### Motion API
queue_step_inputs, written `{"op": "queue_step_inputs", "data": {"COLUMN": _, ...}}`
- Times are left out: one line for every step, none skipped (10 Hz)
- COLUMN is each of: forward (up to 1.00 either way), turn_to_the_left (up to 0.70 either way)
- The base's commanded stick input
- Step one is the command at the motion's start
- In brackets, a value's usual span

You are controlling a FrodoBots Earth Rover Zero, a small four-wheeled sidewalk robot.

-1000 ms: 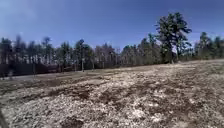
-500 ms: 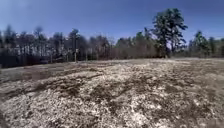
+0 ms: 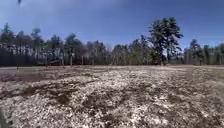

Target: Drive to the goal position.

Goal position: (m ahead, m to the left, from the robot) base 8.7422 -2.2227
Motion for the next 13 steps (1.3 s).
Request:
{"op": "queue_step_inputs", "data": {"forward": 0.70, "turn_to_the_left": -0.35}}
{"op": "queue_step_inputs", "data": {"forward": 0.70, "turn_to_the_left": -0.35}}
{"op": "queue_step_inputs", "data": {"forward": 0.70, "turn_to_the_left": -0.35}}
{"op": "queue_step_inputs", "data": {"forward": 0.70, "turn_to_the_left": -0.35}}
{"op": "queue_step_inputs", "data": {"forward": 0.70, "turn_to_the_left": -0.22}}
{"op": "queue_step_inputs", "data": {"forward": 0.70, "turn_to_the_left": 0.00}}
{"op": "queue_step_inputs", "data": {"forward": 0.70, "turn_to_the_left": 0.00}}
{"op": "queue_step_inputs", "data": {"forward": 0.70, "turn_to_the_left": 0.00}}
{"op": "queue_step_inputs", "data": {"forward": 0.70, "turn_to_the_left": 0.00}}
{"op": "queue_step_inputs", "data": {"forward": 0.70, "turn_to_the_left": 0.00}}
{"op": "queue_step_inputs", "data": {"forward": 0.70, "turn_to_the_left": 0.00}}
{"op": "queue_step_inputs", "data": {"forward": 0.70, "turn_to_the_left": 0.00}}
{"op": "queue_step_inputs", "data": {"forward": 0.70, "turn_to_the_left": 0.00}}
